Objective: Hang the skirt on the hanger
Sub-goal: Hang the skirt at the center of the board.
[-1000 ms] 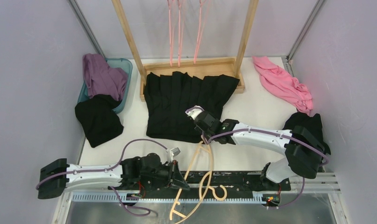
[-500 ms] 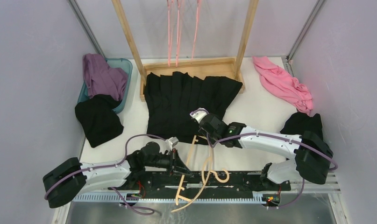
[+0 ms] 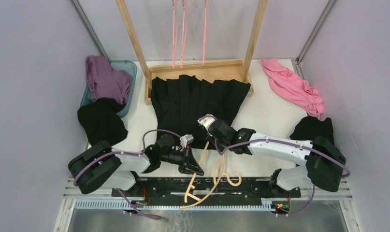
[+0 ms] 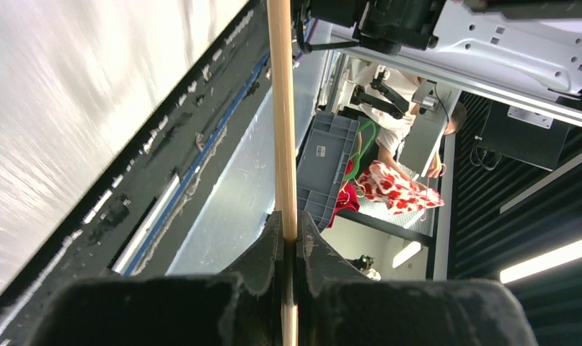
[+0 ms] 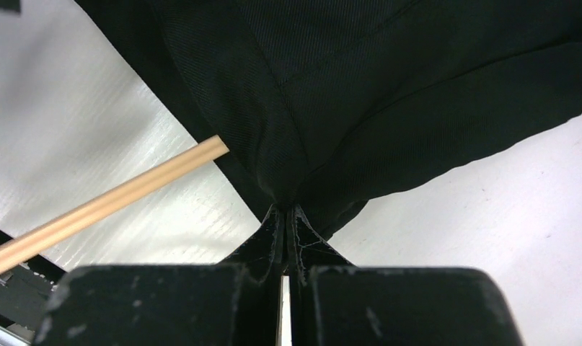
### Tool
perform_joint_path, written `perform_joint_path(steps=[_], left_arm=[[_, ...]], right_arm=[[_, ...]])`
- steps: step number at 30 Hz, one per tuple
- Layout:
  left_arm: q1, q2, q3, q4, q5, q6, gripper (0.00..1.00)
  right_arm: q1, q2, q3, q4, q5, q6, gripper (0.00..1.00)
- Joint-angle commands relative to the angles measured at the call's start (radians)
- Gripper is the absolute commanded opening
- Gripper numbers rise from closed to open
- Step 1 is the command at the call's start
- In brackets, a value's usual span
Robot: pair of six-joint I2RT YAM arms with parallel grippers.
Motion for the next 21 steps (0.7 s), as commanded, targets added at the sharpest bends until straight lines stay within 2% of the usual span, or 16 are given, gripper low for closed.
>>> perform_joint_path(steps=[1, 4, 10, 14, 21], left_arm=[[0.064, 0.059, 0.063, 0.169, 0.110, 0.108, 0.03], [0.086, 0.047, 0.098, 0.124, 0.131, 0.153, 0.03], [0.144, 0.007, 0.174, -0.078, 0.149, 0.311, 0.03], [0.186, 0.023, 0.167, -0.025, 0.125, 0.296, 0.03], [0.165, 0.122, 0.131, 0.166, 0.068, 0.225, 0.03]], right_arm=[[0.005, -0.037, -0.008, 0.052, -0.046, 0.022, 0.01], [0.005, -0.041, -0.010, 0.039, -0.036, 0.018, 0.01], [0.005, -0.045, -0.010, 0.032, -0.047, 0.027, 0.01], [0.005, -0.044, -0.008, 0.044, -0.070, 0.043, 0.01], [0.006, -0.036, 0.004, 0.036, -0.078, 0.051, 0.01]])
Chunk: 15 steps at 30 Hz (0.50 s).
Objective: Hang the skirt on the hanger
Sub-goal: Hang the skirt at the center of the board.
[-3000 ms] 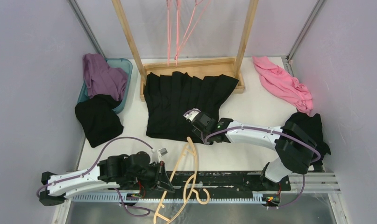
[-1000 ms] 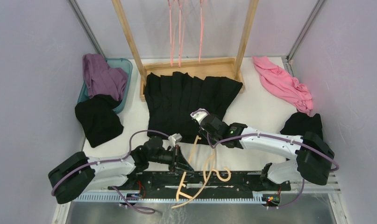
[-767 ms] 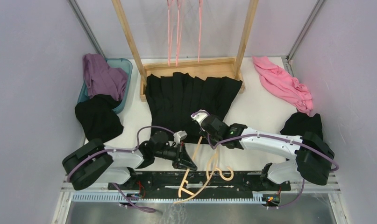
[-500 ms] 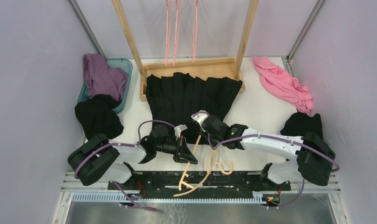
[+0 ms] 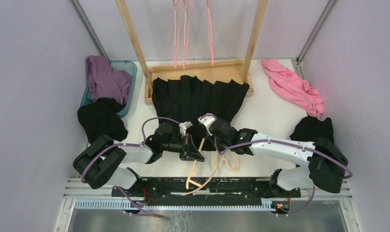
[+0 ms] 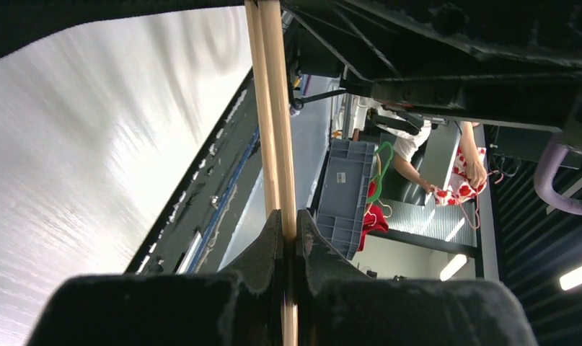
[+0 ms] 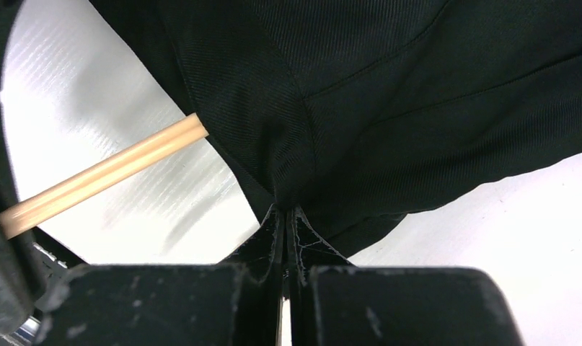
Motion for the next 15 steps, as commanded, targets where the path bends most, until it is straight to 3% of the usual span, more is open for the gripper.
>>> perform_joint_path(steps=[1, 15], left_arm=[[-0.027, 0.063, 0.011, 0.229, -0.033, 0.013, 0.03], [-0.031, 0.336, 0.160, 0.412, -0.008, -0.006, 0.03]], right_arm=[[0.005, -0.015, 0.013, 0.000, -0.036, 0.027, 0.01], [0.005, -0.028, -0.011, 0.002, -0.052, 0.052, 0.01]])
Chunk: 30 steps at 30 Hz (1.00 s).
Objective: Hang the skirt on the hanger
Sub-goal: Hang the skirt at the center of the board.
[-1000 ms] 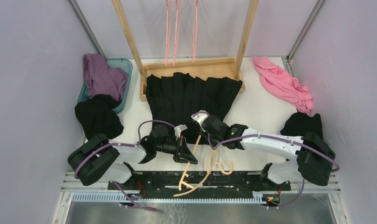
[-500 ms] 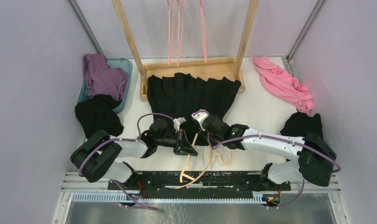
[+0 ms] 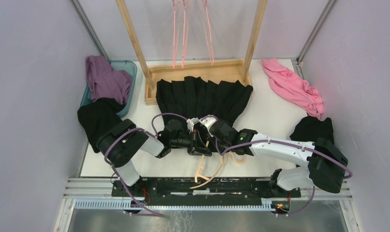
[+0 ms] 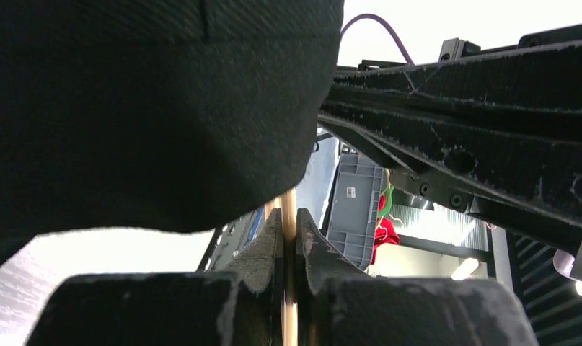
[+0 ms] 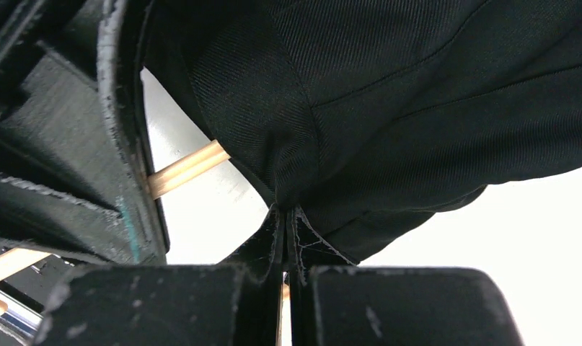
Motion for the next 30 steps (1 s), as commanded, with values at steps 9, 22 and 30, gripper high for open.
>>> perform_joint_path(steps=[9, 22, 30], left_arm=[[0.030, 0.126, 0.134, 0.141, 0.077, 0.044, 0.03], [0.030, 0.058, 0.209, -0.330, -0.043, 0.387, 0.08], [0.030, 0.063, 0.243, -0.417, -0.072, 0.466, 0.08]], right_arm=[[0.006, -0.026, -0.014, 0.025, -0.014, 0.053, 0.01], [0.005, 0.004, -0.022, 0.048, -0.018, 0.082, 0.33], [-0.016, -0.085, 0.009, 0.012, -0.021, 0.109, 0.54]])
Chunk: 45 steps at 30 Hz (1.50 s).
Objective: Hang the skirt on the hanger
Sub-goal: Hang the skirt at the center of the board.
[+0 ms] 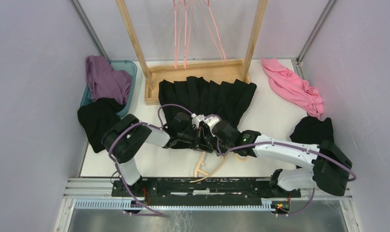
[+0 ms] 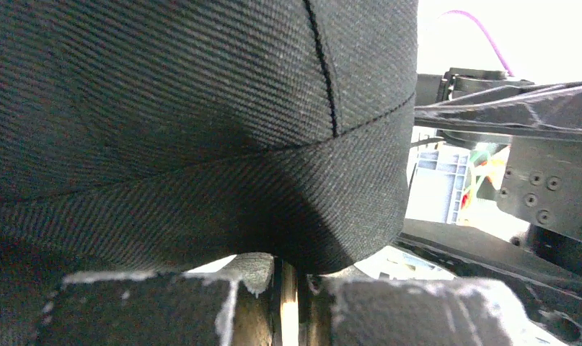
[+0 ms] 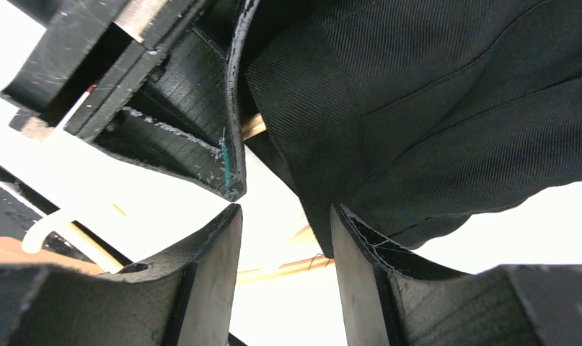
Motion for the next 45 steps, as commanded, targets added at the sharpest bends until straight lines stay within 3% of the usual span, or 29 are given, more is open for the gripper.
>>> perform_joint_path(steps=[1, 6, 20, 28, 45], left_arm=[[0.004, -0.031, 0.050, -0.090, -0.046, 0.137, 0.08], [0.006, -0.022, 0.076, -0.137, -0.063, 0.148, 0.08], [0.007, 0.014, 0.242, -0.394, -0.099, 0.278, 0.10], [0.007, 0.084, 0.320, -0.409, -0.066, 0.306, 0.13], [0.007, 0.153, 0.454, -0.508, -0.042, 0.411, 0.14]], right_arm=[[-0.016, -0.068, 0.041, 0.002, -0.010, 0.041, 0.54], [-0.088, -0.154, 0.064, -0.049, 0.041, 0.094, 0.58], [-0.121, -0.084, 0.066, -0.172, 0.189, 0.135, 0.56], [-0.119, -0.125, -0.006, -0.167, 0.145, 0.176, 0.51], [-0.118, -0.045, -0.012, -0.051, 0.159, 0.174, 0.54]])
